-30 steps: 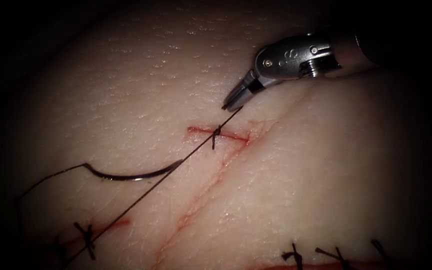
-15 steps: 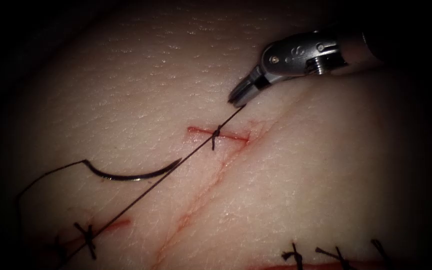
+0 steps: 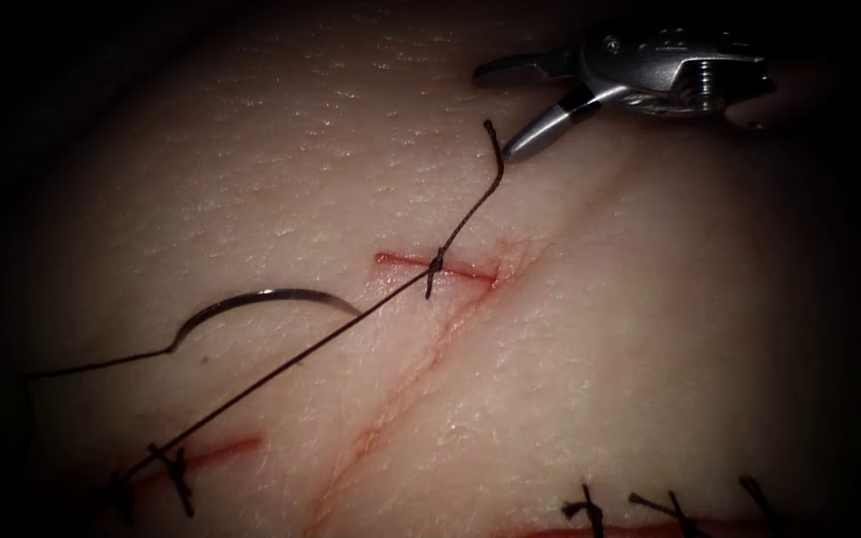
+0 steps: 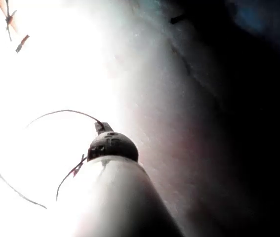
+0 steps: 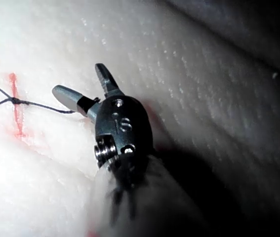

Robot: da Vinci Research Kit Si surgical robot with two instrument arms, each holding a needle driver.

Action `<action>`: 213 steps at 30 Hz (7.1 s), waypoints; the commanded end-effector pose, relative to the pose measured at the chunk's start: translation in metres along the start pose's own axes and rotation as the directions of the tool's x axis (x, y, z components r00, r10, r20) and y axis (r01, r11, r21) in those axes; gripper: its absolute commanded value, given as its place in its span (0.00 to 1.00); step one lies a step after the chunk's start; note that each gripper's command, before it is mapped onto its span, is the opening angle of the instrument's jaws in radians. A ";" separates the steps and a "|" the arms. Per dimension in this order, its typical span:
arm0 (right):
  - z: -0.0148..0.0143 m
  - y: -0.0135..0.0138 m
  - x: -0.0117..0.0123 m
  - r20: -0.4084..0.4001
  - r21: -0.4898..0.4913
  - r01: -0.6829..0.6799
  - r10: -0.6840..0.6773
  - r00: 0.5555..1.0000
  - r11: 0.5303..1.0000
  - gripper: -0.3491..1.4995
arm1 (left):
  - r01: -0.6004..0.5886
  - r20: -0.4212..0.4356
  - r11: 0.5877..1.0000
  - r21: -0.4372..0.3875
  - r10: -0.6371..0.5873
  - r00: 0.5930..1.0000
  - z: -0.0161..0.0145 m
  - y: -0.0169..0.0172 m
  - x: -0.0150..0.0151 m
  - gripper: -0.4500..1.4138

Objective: Wound Closure

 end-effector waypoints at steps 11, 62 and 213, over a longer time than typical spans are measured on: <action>-0.0023 -0.0047 -0.0012 -0.070 -0.166 -0.038 0.026 0.997 0.985 0.90 | -0.062 0.012 0.993 0.099 0.061 0.998 0.0007 -0.0113 0.0030 0.00; 0.0144 -0.0012 0.0073 -0.314 -0.283 0.186 -0.274 0.909 0.941 0.00 | -0.155 0.110 0.973 0.169 0.137 0.984 0.0053 -0.0234 -0.0059 0.00; 0.0045 -0.0108 -0.0023 -0.504 -0.375 -0.682 0.480 0.718 0.628 0.52 | 0.045 0.358 0.950 0.308 -0.160 0.920 0.0238 -0.0132 -0.0141 0.00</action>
